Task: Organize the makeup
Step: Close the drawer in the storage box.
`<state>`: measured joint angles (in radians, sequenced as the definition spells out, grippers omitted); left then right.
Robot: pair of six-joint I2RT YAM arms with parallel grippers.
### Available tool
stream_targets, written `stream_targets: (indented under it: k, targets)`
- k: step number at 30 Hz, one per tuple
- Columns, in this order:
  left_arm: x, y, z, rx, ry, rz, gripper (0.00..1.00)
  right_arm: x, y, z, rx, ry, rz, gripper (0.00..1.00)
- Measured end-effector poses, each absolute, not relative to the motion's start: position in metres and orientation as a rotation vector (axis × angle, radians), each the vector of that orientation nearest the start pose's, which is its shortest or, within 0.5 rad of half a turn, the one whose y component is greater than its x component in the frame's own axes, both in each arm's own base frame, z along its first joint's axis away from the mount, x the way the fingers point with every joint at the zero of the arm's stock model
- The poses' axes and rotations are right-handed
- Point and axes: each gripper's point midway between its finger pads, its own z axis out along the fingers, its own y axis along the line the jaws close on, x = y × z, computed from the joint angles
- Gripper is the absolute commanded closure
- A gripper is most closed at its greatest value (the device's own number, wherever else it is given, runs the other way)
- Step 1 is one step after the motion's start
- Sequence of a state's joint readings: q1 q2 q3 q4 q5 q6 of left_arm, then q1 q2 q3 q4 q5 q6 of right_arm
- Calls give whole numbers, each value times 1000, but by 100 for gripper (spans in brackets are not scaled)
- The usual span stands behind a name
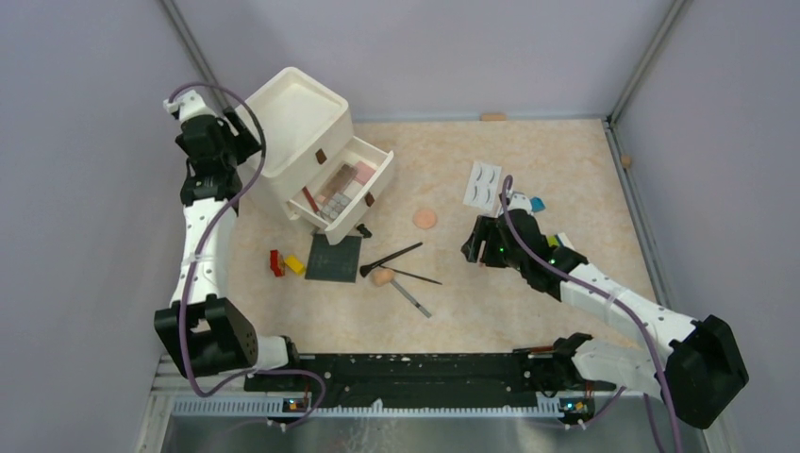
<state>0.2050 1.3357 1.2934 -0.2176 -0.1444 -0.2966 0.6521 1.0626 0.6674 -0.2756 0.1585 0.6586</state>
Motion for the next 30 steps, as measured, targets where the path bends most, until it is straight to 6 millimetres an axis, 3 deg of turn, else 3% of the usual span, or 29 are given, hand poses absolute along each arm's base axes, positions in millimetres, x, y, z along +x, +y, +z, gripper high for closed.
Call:
stream_targets:
  k: [8,13,20,24,30]
  targets:
    - [433,107,267,-618,1874,93,33,253,191,123,93,2286,532,36]
    - [434,106,267,-623,1869,89,46,253,192,123,93,2284,535,36]
    - [435,100,267,-626,1869,88,49,257,203,120,71,2300,573,38]
    - [435,94,267,-624,1871,113,55,274,223,122,55,2299,612,40]
    - [436,84,267,-611,1872,104,57,319,264,130,53,2253,680,43]
